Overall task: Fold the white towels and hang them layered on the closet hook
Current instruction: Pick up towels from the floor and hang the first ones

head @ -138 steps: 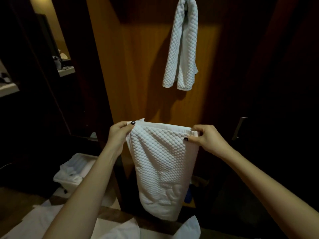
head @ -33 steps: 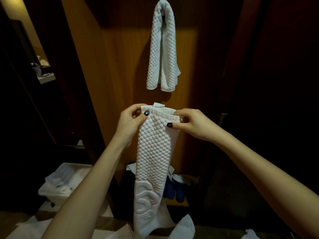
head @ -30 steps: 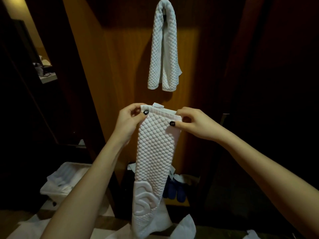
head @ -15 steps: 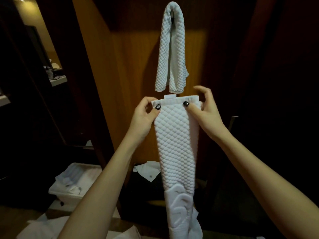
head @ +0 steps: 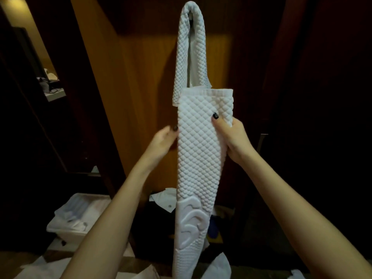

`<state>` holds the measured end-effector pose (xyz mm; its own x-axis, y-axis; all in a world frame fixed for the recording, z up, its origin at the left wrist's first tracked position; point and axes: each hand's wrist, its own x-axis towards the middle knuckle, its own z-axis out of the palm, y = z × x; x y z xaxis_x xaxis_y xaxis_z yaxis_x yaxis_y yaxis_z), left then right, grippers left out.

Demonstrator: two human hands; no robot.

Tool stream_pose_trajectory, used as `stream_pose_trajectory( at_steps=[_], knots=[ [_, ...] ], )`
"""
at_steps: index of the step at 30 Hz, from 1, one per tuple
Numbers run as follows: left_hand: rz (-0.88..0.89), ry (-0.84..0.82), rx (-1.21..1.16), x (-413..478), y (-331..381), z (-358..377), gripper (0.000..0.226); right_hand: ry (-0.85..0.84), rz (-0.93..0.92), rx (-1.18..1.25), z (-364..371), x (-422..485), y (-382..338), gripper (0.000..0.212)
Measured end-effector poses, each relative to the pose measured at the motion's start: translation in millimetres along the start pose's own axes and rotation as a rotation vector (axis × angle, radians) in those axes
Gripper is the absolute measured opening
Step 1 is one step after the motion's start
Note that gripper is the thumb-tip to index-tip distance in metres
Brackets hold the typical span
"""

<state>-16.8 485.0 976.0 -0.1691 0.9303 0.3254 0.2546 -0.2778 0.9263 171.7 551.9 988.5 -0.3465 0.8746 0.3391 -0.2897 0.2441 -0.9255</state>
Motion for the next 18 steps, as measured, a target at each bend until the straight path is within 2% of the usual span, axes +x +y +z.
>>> stream_pose_trajectory(
  at_steps=[1,2,5,7,12,15,16,18],
  knots=[
    [-0.039,-0.048,-0.020,-6.9,-14.3,-0.7,0.090,-0.010,0.000,0.033,-2.7,4.1,-4.4,0.016],
    [-0.068,-0.099,-0.086,-13.5,-28.6,-0.2,0.085,-0.023,-0.004,0.069,-5.2,8.1,-8.2,0.018],
    [-0.117,-0.147,-0.334,-24.6,-47.2,5.9,0.025,-0.036,0.007,0.129,-8.1,16.5,-14.6,0.024],
    [-0.051,-0.122,-0.387,-26.0,-42.4,8.6,0.008,-0.035,0.045,0.159,-8.6,20.3,-16.6,0.027],
    [0.118,0.045,-0.289,-32.0,-20.5,16.1,0.015,-0.033,0.064,0.197,-15.8,23.1,-21.1,0.043],
    [0.185,0.130,-0.286,-37.8,-15.2,23.6,0.030,-0.066,0.050,0.224,-18.8,22.9,-22.4,0.034],
    [0.190,0.162,-0.289,-40.1,-14.7,26.3,0.028,-0.080,0.043,0.236,-19.0,22.7,-22.8,0.031],
    [0.177,0.180,-0.301,-45.8,-15.1,31.0,0.011,-0.089,0.032,0.249,-18.6,22.6,-22.7,0.028]
  ],
)
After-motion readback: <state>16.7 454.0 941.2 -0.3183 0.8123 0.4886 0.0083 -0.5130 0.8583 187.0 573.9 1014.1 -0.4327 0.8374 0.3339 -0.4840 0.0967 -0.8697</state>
